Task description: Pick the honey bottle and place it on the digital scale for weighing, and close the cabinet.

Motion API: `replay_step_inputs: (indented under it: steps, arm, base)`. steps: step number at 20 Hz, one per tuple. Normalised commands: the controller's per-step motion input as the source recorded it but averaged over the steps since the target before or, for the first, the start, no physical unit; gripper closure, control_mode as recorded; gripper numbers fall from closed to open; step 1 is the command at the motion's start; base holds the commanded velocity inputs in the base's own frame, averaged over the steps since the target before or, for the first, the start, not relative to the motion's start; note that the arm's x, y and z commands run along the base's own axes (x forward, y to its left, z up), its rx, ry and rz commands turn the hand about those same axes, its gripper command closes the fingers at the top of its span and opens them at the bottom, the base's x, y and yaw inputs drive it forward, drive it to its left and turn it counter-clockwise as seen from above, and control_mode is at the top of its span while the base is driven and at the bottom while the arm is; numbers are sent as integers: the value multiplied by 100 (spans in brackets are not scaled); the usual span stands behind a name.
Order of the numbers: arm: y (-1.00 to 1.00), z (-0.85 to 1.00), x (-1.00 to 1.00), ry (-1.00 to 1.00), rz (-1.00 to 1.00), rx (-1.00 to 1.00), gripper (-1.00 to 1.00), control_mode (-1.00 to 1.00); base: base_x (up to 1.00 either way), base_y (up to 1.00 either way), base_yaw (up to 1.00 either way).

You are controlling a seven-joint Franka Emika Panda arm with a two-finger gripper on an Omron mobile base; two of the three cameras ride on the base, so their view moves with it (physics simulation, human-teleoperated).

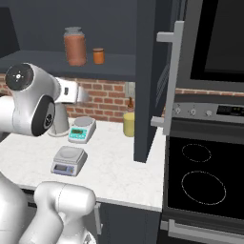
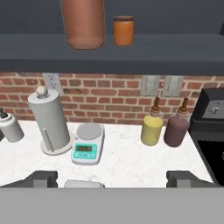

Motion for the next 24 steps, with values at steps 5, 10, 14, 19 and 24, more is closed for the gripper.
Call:
replay_step_inputs:
  steps: [5, 10, 14, 19, 24]
  arm:
    - [1, 74, -13, -17, 0, 0, -100, -100]
    - [4, 68, -1, -11, 0, 0, -100, -100]
    - [0, 49, 0, -9, 0, 0, -100, -100]
    - [0, 41, 3, -11, 0, 0, -100, -100]
    - [11, 26, 14, -10, 0, 0, -100, -100]
  base:
    - [0, 0, 0]
    - [0, 0, 0]
    - [0, 0, 0]
    - [0, 0, 0]
    - [0, 0, 0]
